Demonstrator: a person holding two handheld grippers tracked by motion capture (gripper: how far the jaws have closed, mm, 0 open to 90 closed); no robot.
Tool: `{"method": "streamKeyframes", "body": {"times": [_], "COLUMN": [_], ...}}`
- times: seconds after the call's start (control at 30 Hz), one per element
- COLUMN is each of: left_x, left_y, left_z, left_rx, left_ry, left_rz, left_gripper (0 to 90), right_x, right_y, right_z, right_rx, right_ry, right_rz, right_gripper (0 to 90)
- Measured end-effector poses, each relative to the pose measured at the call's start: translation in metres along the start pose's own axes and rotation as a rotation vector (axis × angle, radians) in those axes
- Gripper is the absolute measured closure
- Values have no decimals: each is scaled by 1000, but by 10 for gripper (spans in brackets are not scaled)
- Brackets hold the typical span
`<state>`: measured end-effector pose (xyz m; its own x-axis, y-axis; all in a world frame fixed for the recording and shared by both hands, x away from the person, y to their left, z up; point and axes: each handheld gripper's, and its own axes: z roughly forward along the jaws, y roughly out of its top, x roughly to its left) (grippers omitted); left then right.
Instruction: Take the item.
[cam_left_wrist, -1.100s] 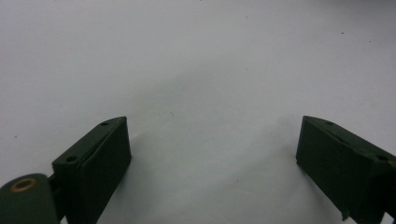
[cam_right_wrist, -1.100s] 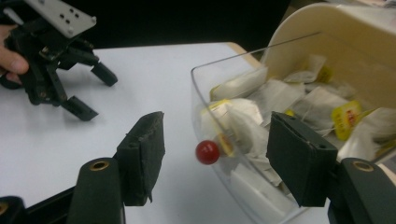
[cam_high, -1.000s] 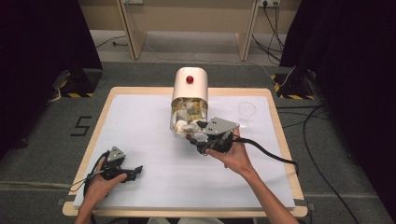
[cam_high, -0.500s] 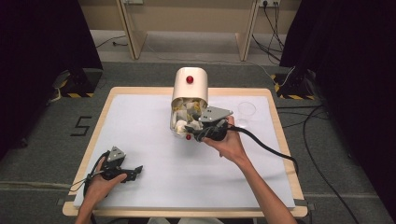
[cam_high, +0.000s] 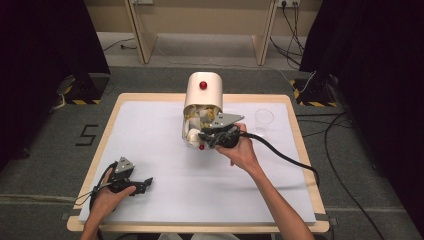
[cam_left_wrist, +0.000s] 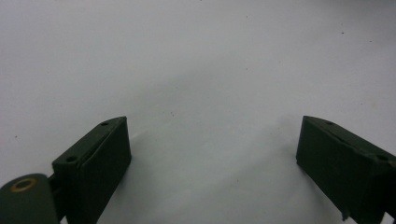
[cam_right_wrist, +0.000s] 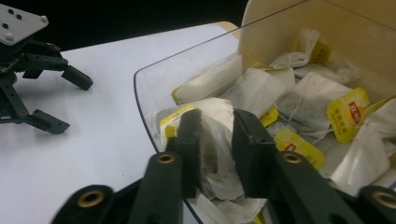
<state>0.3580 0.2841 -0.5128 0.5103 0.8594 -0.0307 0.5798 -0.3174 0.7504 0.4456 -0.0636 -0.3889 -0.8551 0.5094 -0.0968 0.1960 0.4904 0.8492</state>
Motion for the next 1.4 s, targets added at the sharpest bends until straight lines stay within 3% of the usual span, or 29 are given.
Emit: {"method": "streamKeyframes", "body": {"times": [0.13,0.27,1.03,1.4], "left_x": [0,0,0,0], "left_y": [0,0,0,0], "left_z": [0,0,0,0], "left_rx": [0,0,0,0], "left_ry": [0,0,0,0], "left_rz": [0,0,0,0], "left_gripper": [91,91,91,91], "right_x": [0,0,-14,-25], "right_y": [-1,1,21,24], "right_z": [2,-2,-58,-92], "right_rx": [2,-29,-235,-296], "right_ry": [12,6,-71,-128], "right_rz": [-2,-13,4,14], "right_gripper": [838,877,881,880]}}
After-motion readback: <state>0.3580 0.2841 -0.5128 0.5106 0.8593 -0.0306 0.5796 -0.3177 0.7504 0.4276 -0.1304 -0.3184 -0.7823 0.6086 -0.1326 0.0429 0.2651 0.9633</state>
